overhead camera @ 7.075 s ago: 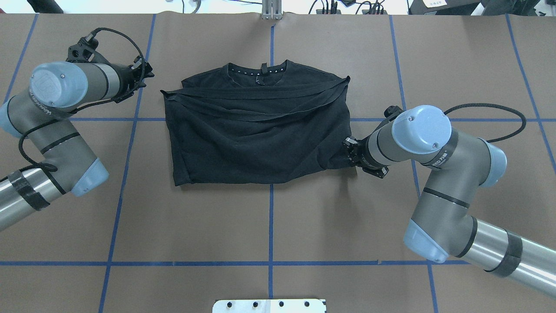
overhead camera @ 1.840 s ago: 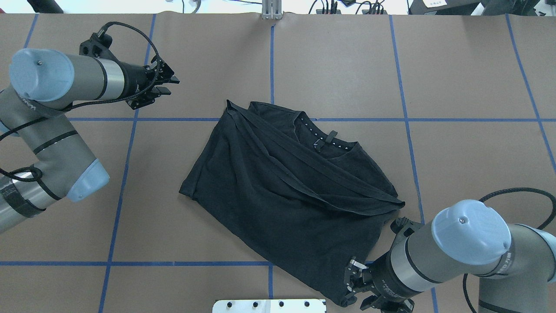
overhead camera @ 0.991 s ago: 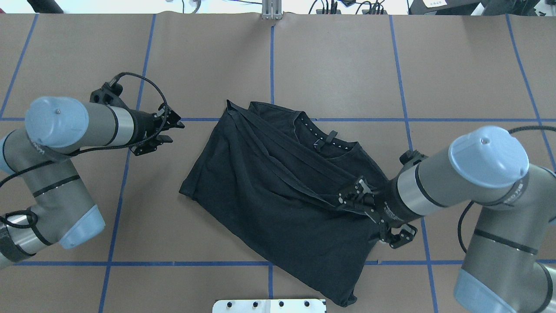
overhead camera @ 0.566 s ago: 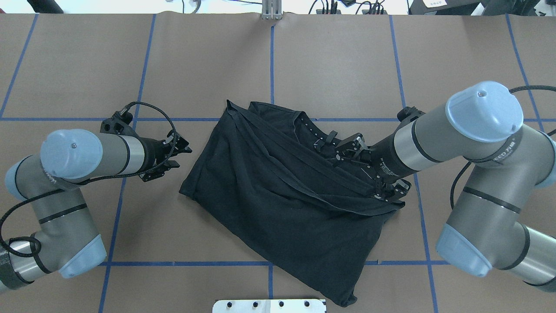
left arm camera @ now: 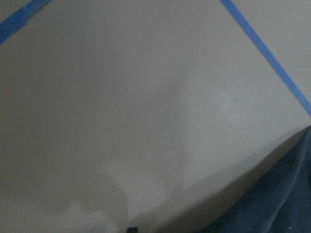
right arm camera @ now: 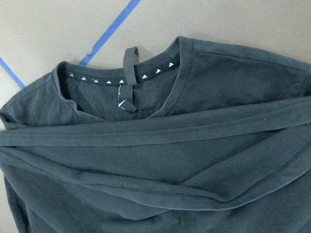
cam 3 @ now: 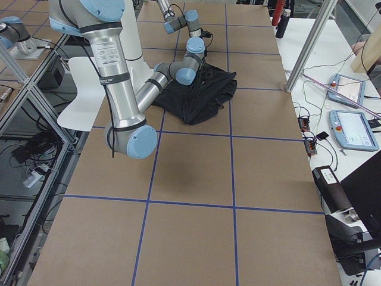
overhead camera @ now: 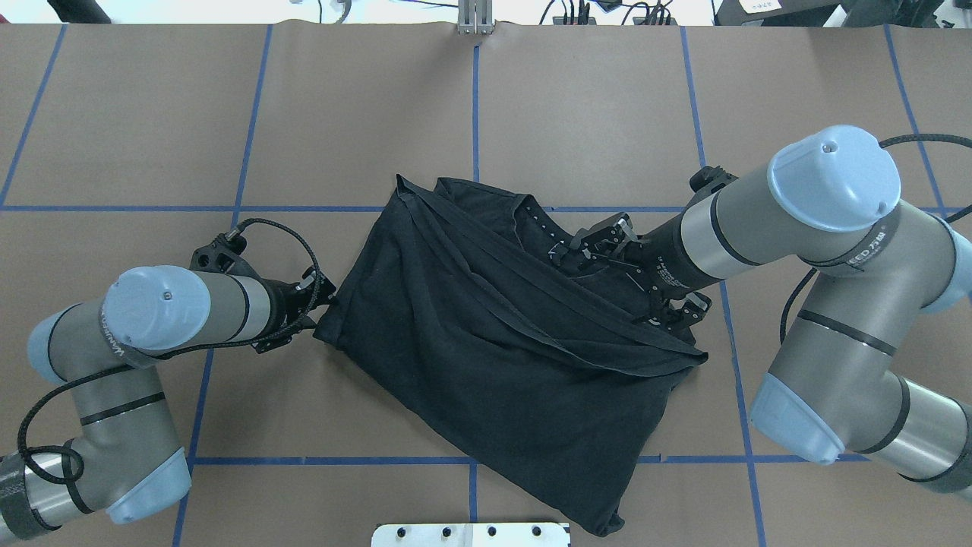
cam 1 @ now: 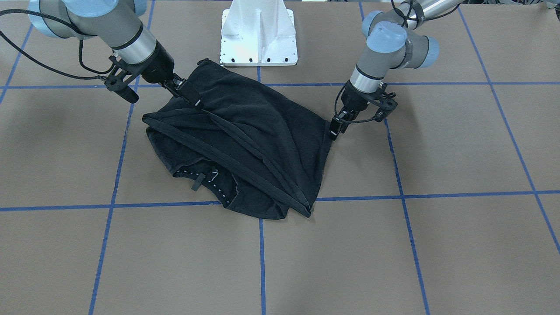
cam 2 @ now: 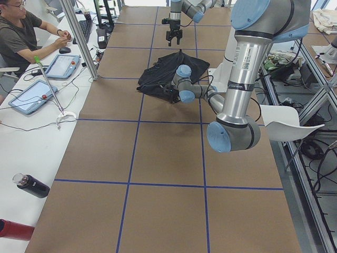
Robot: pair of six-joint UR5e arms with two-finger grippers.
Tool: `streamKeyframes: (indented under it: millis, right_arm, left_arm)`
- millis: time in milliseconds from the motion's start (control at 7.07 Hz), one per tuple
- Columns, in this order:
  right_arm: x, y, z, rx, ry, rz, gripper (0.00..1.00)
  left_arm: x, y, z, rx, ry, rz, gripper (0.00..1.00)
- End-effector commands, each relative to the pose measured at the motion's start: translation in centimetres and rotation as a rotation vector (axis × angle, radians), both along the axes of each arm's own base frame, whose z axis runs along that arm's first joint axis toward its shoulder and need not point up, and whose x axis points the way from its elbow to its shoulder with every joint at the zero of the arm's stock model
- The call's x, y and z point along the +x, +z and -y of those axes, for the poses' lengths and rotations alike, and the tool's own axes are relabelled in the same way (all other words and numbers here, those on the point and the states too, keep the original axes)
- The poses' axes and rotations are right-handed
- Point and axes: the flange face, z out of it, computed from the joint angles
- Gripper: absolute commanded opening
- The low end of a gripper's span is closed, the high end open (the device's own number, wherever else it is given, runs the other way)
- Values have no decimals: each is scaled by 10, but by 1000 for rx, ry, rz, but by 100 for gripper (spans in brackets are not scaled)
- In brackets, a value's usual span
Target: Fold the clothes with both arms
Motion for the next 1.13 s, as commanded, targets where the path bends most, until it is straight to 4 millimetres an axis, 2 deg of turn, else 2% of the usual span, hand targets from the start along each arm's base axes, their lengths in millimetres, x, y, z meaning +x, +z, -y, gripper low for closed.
streamKeyframes:
  millis: [0,142,425,849,991]
  right_arm:
    - [-1,1,1,0,1,-2,100]
    - [-3,-6,2,6,-2,8,100]
    - [-5,-6,0,3,-6,8,100]
    - [-8,-5,-4,1,-16,5,100]
    - [-9,-3,-5,-1,-18,3,100]
  left_arm:
    - [-14,5,-12,-3,9,1,62]
    - [-10,8,-20,-5,25,6,62]
    - [0,7,-28,-4,43,6,62]
    - [4,2,-26,2,41,-1,62]
    - [9,6,-23,12,23,13,61]
